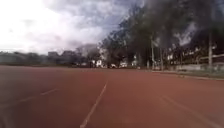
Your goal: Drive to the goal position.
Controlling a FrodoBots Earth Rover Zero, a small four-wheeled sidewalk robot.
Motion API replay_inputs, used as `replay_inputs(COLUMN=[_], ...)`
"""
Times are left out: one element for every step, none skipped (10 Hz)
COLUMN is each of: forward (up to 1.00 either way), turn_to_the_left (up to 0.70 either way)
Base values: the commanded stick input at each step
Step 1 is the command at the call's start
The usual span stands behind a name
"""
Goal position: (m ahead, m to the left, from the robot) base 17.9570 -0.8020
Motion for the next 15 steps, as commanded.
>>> replay_inputs(forward=[0.70, 0.70, 0.70, 0.70, 0.70, 0.70, 0.70, 0.70, 0.70, 0.70, 0.70, 0.70, 0.70, 0.70, 0.70], turn_to_the_left=[0.00, 0.00, 0.00, 0.00, 0.00, 0.00, 0.00, 0.00, -0.13, -0.35, -0.35, -0.35, -0.35, -0.35, -0.35])
